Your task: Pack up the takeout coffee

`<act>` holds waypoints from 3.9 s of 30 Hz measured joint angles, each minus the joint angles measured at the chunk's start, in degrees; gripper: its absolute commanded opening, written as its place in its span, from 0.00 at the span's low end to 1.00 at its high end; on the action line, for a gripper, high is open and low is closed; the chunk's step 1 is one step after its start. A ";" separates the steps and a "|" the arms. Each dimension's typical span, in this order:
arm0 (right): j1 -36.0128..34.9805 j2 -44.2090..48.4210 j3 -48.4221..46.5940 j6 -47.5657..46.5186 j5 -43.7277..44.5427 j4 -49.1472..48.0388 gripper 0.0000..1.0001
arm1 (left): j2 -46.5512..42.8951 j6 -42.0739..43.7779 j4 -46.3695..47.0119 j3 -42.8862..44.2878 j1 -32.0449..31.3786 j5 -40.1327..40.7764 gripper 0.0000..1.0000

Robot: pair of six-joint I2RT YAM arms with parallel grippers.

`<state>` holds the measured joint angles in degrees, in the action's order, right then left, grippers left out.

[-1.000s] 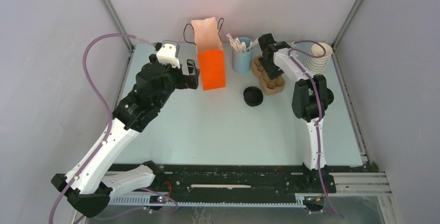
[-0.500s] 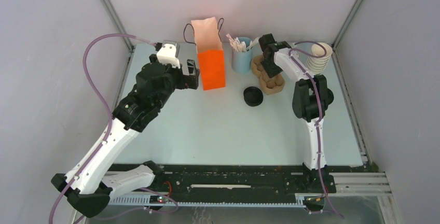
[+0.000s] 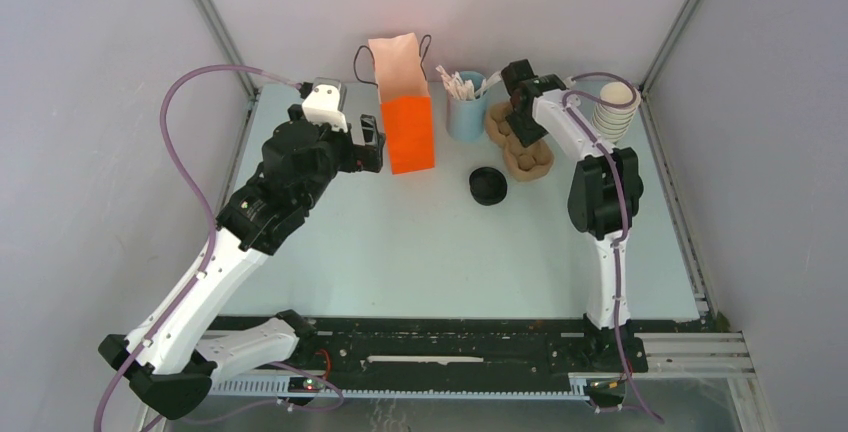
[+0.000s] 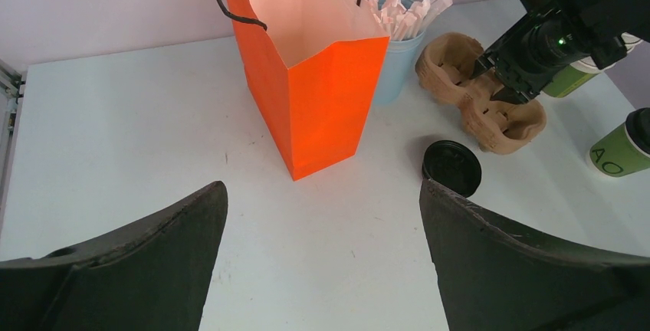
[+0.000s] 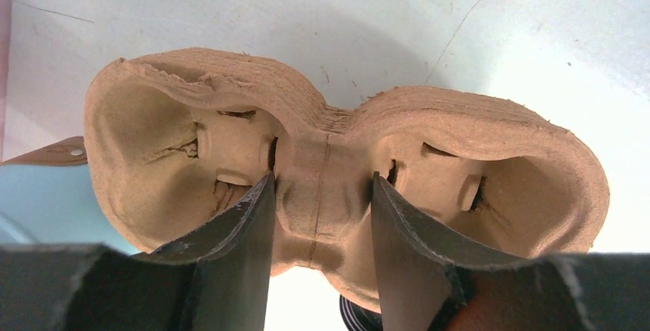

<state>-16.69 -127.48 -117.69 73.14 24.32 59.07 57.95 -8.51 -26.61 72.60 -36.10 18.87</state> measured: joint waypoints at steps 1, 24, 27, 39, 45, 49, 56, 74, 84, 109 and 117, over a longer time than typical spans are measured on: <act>-0.02 0.50 0.24 -0.22 0.15 -0.07 0.25 | 0.00 0.00 0.00 0.00 0.00 0.00 1.00; 4.85 13.33 22.71 -7.48 -7.15 -11.04 0.11 | 0.04 -0.04 0.00 -0.02 -0.04 -1.57 1.00; 6.10 14.43 22.58 -7.39 -9.46 -11.10 0.30 | 0.26 -0.09 0.02 -0.02 -0.04 -2.34 1.00; 5.09 14.25 18.14 -16.92 -11.85 -12.02 0.87 | 2.80 -2.16 0.46 -0.13 3.41 -7.63 1.00; 5.09 19.71 21.90 -37.20 -24.55 -18.16 0.91 | 1.88 -4.07 0.85 -0.13 4.57 -10.80 1.00; 5.42 20.33 21.49 -47.74 -35.17 -18.64 0.90 | 1.62 -5.11 1.27 -0.13 4.70 -13.03 1.00; 5.53 18.38 21.31 -58.10 -41.38 -16.74 0.78 | 1.64 -7.28 1.77 -0.13 7.78 -16.57 1.00; 10.01 13.49 23.78 -61.35 -44.02 -18.27 0.71 | 5.07 -8.07 1.03 -0.13 12.68 -18.01 1.00; 10.19 12.70 24.90 -61.37 -44.52 -18.21 0.64 | 6.75 -8.61 0.22 -0.11 12.83 -20.79 1.00; 9.84 12.70 24.96 -61.42 -45.09 -17.92 0.26 | 6.75 -9.09 0.26 -0.13 12.87 -21.14 1.00; 9.81 12.72 24.96 -61.22 -45.88 -17.92 0.09 | 6.75 -9.22 0.33 -0.13 12.87 -21.27 1.00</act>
<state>-6.87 -114.76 -92.73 11.92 -21.56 41.15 64.71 -17.74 -26.28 72.47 -23.22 -2.39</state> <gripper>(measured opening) 0.146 0.996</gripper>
